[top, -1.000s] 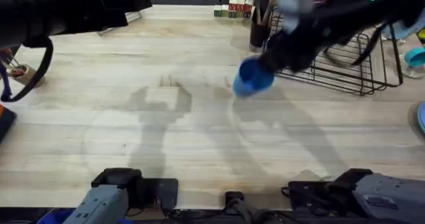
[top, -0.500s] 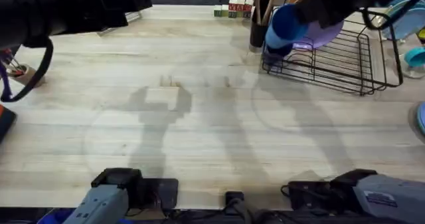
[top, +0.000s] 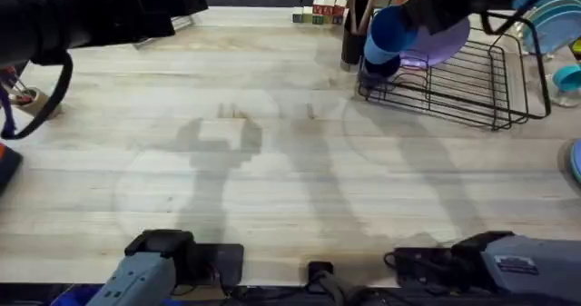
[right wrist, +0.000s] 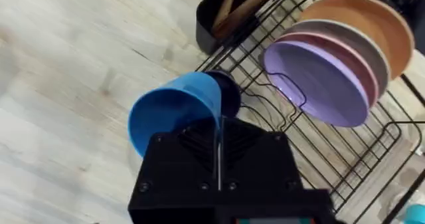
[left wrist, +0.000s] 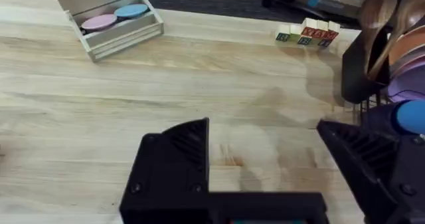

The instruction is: Pick up the cup on the table and put them onto the rack.

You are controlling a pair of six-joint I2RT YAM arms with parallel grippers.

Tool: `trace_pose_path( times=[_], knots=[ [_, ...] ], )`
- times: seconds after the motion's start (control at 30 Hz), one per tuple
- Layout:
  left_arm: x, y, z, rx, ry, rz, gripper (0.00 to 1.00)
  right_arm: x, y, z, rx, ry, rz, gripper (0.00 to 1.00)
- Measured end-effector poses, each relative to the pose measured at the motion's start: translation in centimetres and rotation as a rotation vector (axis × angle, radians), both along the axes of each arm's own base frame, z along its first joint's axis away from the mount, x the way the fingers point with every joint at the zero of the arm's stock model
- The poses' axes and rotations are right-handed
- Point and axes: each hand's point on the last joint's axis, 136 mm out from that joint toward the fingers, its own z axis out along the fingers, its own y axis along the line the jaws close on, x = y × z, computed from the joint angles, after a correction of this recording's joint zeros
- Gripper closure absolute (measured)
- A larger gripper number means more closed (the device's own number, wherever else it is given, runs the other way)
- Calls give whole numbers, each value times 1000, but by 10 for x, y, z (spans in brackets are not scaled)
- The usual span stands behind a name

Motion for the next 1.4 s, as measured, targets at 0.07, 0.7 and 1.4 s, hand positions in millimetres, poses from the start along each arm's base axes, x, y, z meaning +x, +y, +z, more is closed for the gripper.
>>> trace_pose_path(
  times=[0.07,0.7,1.4],
  knots=[
    [0,0,0,0,0,0,7,3,1,-8,-6,20,0,970],
    [0,0,0,0,0,0,7,16,-10,-28,-93,49,-46,970],
    [0,0,0,0,0,0,7,19,-13,-32,-111,56,-55,969]
  ],
)
